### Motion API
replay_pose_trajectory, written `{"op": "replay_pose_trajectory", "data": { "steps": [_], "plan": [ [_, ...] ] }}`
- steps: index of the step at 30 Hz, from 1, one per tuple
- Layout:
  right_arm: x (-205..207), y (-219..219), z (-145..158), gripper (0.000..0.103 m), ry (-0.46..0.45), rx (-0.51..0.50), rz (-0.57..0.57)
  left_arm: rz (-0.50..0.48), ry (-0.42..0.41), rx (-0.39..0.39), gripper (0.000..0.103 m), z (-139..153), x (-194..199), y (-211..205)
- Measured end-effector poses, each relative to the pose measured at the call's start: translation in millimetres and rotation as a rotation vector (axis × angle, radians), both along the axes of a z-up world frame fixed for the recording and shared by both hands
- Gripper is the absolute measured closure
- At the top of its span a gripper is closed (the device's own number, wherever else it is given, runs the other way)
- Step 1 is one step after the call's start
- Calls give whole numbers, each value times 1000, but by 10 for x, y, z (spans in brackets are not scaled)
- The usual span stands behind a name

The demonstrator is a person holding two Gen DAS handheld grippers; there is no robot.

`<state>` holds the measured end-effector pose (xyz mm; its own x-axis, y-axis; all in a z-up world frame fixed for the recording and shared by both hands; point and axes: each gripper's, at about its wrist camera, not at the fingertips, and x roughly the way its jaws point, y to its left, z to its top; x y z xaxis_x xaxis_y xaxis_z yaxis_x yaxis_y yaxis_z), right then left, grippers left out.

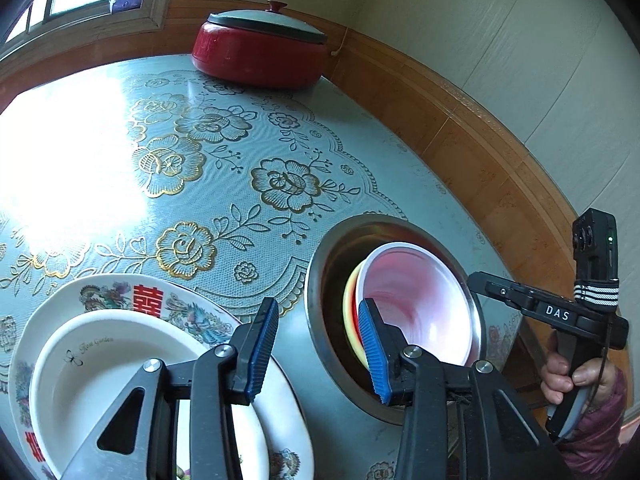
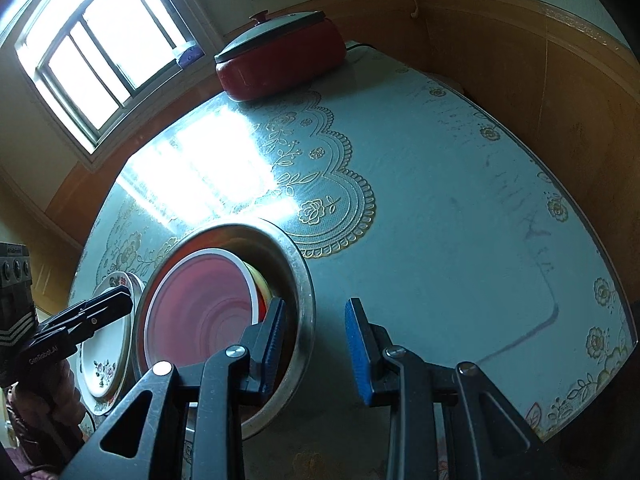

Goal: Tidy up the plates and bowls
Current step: 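Grasp the steel bowl rim with both tools, then lift the nested bowls with both tools and carry them over the plate stack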

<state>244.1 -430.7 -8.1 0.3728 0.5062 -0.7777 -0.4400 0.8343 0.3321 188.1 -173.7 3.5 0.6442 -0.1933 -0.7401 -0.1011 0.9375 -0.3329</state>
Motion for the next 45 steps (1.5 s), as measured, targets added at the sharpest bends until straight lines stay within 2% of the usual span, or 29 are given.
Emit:
{"op": "replay_pose_trajectory", "data": {
  "steps": [9, 16, 18, 20, 29, 35, 45],
  "plan": [
    [-10, 40, -95, 74, 30, -19, 14, -15, 45, 55, 63, -87, 113, 7],
    [-17, 90, -156, 75, 15, -75, 24, -77, 75, 109, 68, -163, 225, -141],
    [-19, 93, -150, 81, -6, -86, 23, -99, 74, 118, 71, -180, 241, -200],
    [-1, 74, -148, 82, -17, -99, 6, -118, 73, 114, 75, -177, 253, -251],
    [84, -85, -198, 82, 15, -105, -36, -151, 61, 98, 75, -202, 277, -455],
    [66, -149, -259, 76, 56, -81, -40, -156, 69, 95, 76, -214, 263, -438],
    [37, -141, -281, 76, 59, -78, -51, -153, 72, 97, 77, -239, 252, -453]
  ]
}}
